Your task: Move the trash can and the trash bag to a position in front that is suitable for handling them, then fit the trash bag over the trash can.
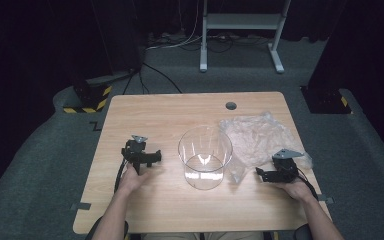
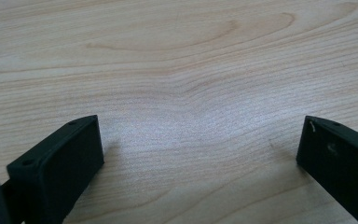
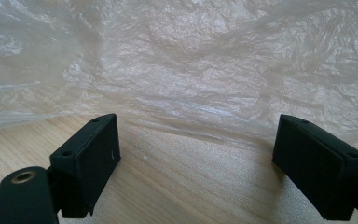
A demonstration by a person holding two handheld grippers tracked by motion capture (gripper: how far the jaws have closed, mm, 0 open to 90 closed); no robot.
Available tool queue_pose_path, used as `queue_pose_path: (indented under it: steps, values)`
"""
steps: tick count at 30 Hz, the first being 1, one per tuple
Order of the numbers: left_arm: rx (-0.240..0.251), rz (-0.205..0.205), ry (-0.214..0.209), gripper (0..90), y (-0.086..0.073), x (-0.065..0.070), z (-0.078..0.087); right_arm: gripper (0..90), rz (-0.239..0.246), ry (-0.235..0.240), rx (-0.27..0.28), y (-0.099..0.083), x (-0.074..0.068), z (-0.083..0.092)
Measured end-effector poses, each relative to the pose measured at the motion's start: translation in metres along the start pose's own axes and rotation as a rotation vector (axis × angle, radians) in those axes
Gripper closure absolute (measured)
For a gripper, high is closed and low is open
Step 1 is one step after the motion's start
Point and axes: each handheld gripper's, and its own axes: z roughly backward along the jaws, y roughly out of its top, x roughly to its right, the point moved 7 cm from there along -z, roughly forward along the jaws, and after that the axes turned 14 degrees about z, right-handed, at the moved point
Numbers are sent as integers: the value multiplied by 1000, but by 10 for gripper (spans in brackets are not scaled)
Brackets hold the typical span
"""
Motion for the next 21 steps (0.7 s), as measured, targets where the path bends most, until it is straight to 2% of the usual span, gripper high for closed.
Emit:
queue_pose_path:
  steps: [21]
  values:
    - [0,3,4,4,-1,0,1,139,-7,-9,-2,0,0,0]
